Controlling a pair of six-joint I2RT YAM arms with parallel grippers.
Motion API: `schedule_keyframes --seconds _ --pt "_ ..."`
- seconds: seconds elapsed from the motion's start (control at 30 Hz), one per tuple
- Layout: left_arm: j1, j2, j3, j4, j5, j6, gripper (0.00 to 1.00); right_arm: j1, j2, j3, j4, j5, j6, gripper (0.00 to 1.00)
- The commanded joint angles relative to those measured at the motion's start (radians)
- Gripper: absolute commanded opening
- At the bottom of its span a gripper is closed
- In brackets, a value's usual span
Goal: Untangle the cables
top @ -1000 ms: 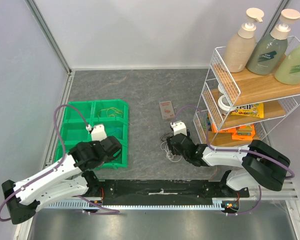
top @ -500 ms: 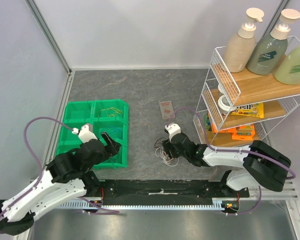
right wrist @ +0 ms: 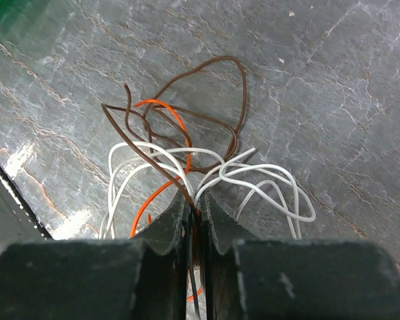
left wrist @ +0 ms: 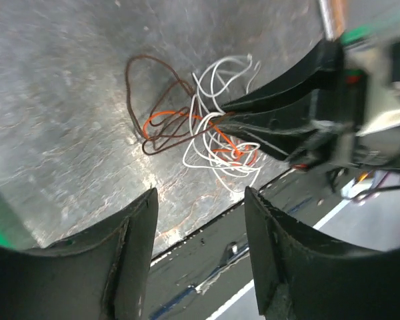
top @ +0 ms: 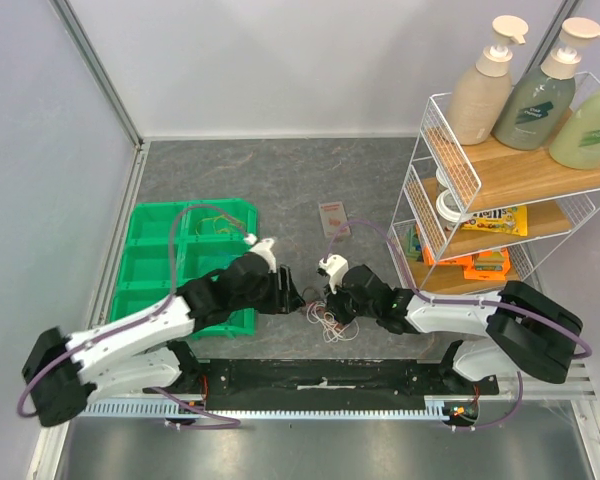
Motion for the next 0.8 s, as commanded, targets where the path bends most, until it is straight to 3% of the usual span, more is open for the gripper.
schedule_keyframes --seconds 0.0,0.2,0.47,0.63,0.77 --pt "0.001 0.168 0.023 0.242 0.246 0.193 0.60 0.000 -0.065 0.000 -0.012 -0.040 -0.041 0.12" --pt "0.001 0.268 0.078 0.254 0.274 0.379 0.59 0.000 -0.107 -0.020 -0.006 -0.101 -0.034 0.13" --pt "0.001 0.368 0.084 0.255 0.257 0.454 0.59 0.000 -0.088 -0.007 0.006 -0.135 -0.037 0.13" --pt "0.000 0.409 0.077 0.263 0.253 0.453 0.49 0.000 -0.094 -0.008 0.005 -0.132 -0.041 0.13" --pt "0.003 0.412 0.052 0.280 0.266 0.427 0.32 0.000 -0.095 -0.005 -0.006 -0.120 -0.043 0.13"
